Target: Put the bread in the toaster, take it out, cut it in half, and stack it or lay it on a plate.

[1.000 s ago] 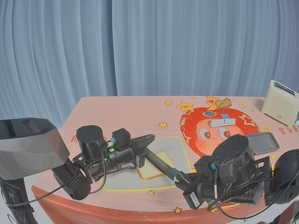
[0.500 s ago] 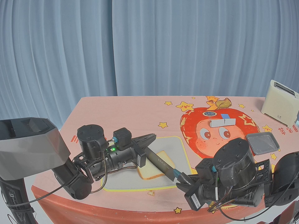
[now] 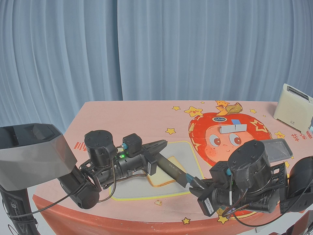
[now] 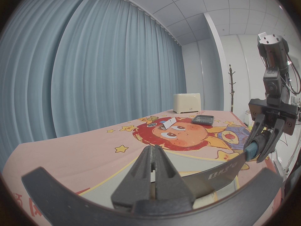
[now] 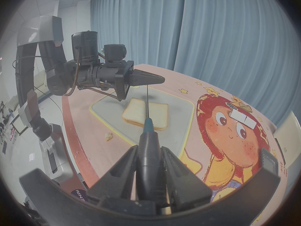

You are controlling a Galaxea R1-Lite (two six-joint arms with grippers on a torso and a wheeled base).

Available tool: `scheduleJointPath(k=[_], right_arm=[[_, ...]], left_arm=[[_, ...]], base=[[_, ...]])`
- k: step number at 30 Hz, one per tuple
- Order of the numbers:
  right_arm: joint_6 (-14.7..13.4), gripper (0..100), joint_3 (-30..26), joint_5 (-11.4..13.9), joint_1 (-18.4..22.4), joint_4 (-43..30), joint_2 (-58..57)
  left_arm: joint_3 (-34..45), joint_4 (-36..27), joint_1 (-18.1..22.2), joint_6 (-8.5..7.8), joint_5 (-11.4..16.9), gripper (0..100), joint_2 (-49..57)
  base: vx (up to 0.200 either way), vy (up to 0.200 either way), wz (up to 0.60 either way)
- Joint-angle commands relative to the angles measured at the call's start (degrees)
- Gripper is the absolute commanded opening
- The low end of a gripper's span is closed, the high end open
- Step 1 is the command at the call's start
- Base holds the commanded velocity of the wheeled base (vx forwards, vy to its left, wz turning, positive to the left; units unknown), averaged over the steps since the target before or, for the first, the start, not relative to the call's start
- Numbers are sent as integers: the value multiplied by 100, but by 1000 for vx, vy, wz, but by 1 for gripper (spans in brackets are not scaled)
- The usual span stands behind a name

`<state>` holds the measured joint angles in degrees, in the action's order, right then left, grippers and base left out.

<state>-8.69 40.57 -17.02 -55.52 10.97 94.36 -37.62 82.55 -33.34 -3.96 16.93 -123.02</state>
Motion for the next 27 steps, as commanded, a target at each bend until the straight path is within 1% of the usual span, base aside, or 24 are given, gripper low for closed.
scheduleJointPath(k=[1,8,11,14,15,27], right_arm=[[-1,0,21,6,-3,28,-14],[-1,0,21,6,-3,28,-22],[-10,0,30,6,-3,28,-22],[-1,0,30,6,-3,28,-22],[-10,0,30,6,6,28,-22],[8,0,91,6,146,19,-84]], left_arm=[[-44,33,-6,1,-6,0,23],[-105,33,47,1,-6,0,120],[-96,-11,109,9,-6,0,507],[-52,-55,214,45,3,0,735],[-17,-55,302,89,3,0,823],[71,-55,302,89,29,0,779]], base=[[0,0,0],[0,0,0],[0,0,0],[0,0,0],[0,0,0],[0,0,0]])
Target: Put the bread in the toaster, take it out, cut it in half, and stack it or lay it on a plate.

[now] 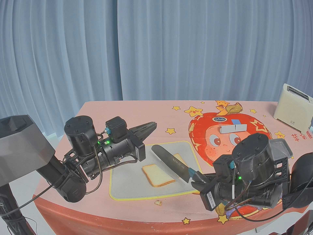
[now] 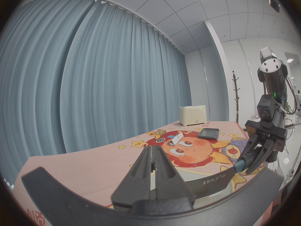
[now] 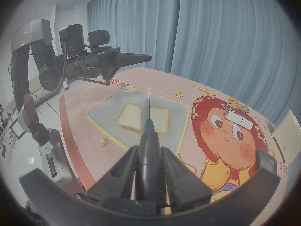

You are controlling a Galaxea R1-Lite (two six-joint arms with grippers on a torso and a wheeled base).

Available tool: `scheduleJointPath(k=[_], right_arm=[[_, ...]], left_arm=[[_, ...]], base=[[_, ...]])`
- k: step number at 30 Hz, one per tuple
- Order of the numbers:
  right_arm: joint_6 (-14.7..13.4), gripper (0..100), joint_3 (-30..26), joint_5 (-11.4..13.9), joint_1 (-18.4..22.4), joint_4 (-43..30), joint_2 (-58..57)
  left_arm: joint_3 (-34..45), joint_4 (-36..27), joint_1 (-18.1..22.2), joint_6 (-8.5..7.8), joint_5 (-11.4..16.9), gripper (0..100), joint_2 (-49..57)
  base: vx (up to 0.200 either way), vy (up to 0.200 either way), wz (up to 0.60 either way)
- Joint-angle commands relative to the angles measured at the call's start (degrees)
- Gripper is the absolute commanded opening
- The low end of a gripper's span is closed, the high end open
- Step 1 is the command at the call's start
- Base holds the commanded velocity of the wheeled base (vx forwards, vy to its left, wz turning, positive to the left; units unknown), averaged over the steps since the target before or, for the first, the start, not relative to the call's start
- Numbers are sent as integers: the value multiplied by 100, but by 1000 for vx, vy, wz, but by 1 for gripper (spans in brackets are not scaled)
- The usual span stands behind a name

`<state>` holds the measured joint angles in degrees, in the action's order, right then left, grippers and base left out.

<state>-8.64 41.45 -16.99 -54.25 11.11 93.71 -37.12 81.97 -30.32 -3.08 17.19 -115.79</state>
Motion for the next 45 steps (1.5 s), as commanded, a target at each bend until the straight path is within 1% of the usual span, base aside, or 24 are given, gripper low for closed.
scheduleJointPath(k=[1,8,13,18,23,25,26,27,28,30,31,33,35,36,37,39,41,42,43,45], right_arm=[[3,0,-5,3,20,6,-11],[-6,0,-23,3,11,6,7],[-15,0,-40,12,-77,14,-98],[-6,0,-163,12,-68,6,-468],[-6,0,-374,3,-60,6,-854],[-6,0,-383,3,-60,14,-863],[-15,0,-497,3,2,14,-1092],[-15,0,-497,3,2,14,-1092],[-6,0,-612,12,11,6,-1320],[-6,0,-691,29,11,6,-1426],[-6,0,-814,38,20,14,-1593],[-15,0,-875,29,28,14,-1707],[-15,0,-937,29,46,14,-1830],[29,0,-990,38,63,14,-1918],[29,0,-1025,21,55,14,-1953],[29,0,-1095,12,-16,14,-2050],[38,0,-1200,29,20,14,-2208],[38,0,-1227,29,63,14,-2243],[38,0,-1236,29,81,14,-2261],[47,0,-1200,38,248,23,-2287]], left_arm=[[21,3,0,1,4,0,56],[38,12,-9,1,13,0,47],[161,65,0,-8,-5,0,153],[557,109,35,-26,-58,0,874],[1172,30,386,-26,-128,0,1858],[1190,30,386,-26,-137,0,1875],[1532,21,624,-8,-216,0,2447],[1532,21,624,-8,-216,0,2447],[1761,12,826,1,-295,0,2842],[1910,21,896,1,-286,0,2992],[2227,21,1028,1,-313,0,3229],[2482,21,1274,1,-304,0,3431],[2605,30,1432,1,-286,0,3572],[2649,38,1503,1,-269,0,3704],[2666,30,1503,10,-260,0,3809],[2684,-6,1520,80,-313,0,4038],[2728,-14,1538,264,-339,0,4169],[2772,-14,1555,317,-348,0,4205],[2851,-14,1643,335,-374,0,4249],[3053,-58,1916,335,-392,0,4363]], base=[[0,0,0],[0,0,0],[0,0,0],[0,0,0],[0,0,0],[0,0,0],[0,0,0],[0,0,0],[0,0,0],[0,0,0],[0,0,0],[0,0,0],[0,0,0],[0,0,0],[0,0,0],[0,0,0],[0,0,0],[0,0,0],[0,0,0],[0,0,0]])
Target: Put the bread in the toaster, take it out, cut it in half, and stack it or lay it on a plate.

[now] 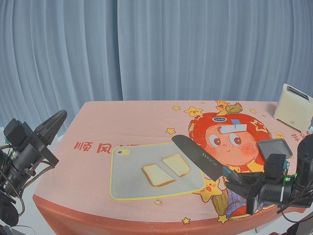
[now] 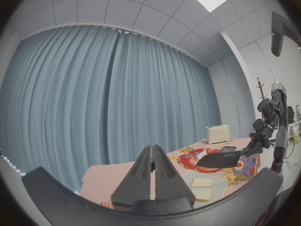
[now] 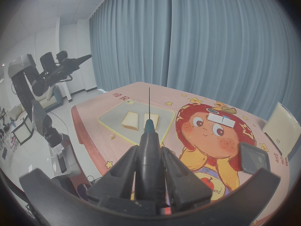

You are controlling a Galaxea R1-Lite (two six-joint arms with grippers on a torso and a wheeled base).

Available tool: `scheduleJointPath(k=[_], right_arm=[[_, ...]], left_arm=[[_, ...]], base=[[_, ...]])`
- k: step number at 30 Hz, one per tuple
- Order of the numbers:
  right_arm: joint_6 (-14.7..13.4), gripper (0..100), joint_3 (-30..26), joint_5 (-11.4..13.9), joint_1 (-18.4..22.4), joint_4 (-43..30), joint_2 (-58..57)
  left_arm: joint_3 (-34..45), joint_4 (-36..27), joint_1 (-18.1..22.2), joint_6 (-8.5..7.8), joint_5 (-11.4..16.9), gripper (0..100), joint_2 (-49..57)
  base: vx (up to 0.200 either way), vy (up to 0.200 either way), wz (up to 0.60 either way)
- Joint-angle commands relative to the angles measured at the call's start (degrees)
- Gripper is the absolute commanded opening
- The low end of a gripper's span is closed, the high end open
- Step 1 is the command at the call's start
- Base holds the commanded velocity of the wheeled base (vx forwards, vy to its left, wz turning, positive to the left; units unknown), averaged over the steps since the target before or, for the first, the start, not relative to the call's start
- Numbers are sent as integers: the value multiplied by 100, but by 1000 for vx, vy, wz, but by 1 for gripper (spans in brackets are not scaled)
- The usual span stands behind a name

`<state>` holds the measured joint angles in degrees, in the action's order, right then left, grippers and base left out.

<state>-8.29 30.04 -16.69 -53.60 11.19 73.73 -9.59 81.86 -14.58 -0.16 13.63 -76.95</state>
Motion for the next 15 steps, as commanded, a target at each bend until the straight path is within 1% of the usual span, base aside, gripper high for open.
scheduleJointPath(k=[1,3,7,8,9,12,14,15], right_arm=[[20,0,-51,8,289,15,-298],[20,0,-51,8,342,15,-342],[20,0,-59,8,324,6,-421],[20,0,-77,-1,289,6,-482],[20,0,-77,8,289,6,-491],[29,0,-95,-1,271,-3,-544],[29,0,-86,-1,263,-3,-553],[29,0,-86,-1,263,-3,-553]], left_arm=[[441,-65,500,33,-1,0,532],[643,-65,649,16,8,0,593],[845,-74,746,51,-18,0,848],[951,-91,869,60,-53,0,1015],[951,-91,869,60,-53,0,1015],[951,-601,1344,69,-168,0,1472],[951,-1067,1528,69,-150,0,1894],[951,-1067,1528,69,-150,0,1894]], base=[[0,0,0],[0,0,0],[0,0,0],[0,0,0],[0,0,0],[0,0,0],[0,0,0],[0,0,0]])
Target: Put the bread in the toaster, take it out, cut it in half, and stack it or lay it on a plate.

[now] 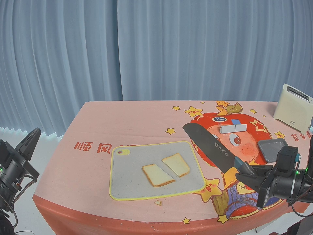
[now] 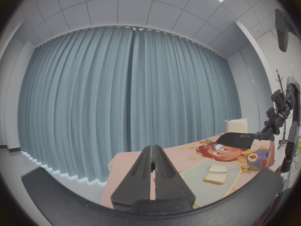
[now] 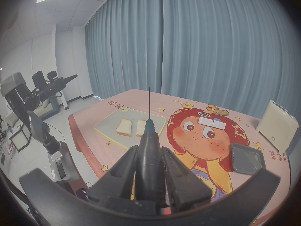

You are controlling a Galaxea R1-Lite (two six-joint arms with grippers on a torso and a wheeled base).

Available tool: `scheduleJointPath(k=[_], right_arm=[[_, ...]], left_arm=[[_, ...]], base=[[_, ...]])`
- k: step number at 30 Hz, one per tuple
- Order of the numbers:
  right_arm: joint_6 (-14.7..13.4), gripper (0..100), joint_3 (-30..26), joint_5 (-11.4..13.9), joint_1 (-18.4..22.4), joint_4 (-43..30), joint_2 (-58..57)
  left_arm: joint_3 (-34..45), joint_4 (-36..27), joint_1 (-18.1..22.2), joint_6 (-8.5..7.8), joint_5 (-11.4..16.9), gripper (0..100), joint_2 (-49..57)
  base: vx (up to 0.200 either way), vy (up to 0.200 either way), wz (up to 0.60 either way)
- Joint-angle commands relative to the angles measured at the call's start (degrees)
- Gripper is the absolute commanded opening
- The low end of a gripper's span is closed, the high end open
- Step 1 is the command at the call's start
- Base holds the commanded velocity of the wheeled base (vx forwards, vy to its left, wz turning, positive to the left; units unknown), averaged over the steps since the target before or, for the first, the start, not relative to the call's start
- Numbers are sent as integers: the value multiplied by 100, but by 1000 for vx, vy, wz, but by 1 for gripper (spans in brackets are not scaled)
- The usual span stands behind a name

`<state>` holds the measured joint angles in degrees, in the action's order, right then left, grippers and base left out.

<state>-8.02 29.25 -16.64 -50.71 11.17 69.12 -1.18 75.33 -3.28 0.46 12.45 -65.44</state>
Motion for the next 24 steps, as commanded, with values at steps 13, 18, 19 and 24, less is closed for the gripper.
scheduleJointPath(k=[13,18,19,24], right_arm=[[29,0,20,-6,-70,-9,-329],[20,0,37,-6,-141,-9,-338],[20,0,37,-6,-141,-9,-338],[20,0,46,-15,-149,-9,-355]], left_arm=[[109,-4412,486,-407,-32,0,3978],[109,-6118,486,-398,-32,0,5384],[109,-6188,486,-398,-32,0,5436],[4,-7489,381,244,-480,0,6544]], base=[[0,0,0],[0,0,0],[0,0,0],[0,0,0]])
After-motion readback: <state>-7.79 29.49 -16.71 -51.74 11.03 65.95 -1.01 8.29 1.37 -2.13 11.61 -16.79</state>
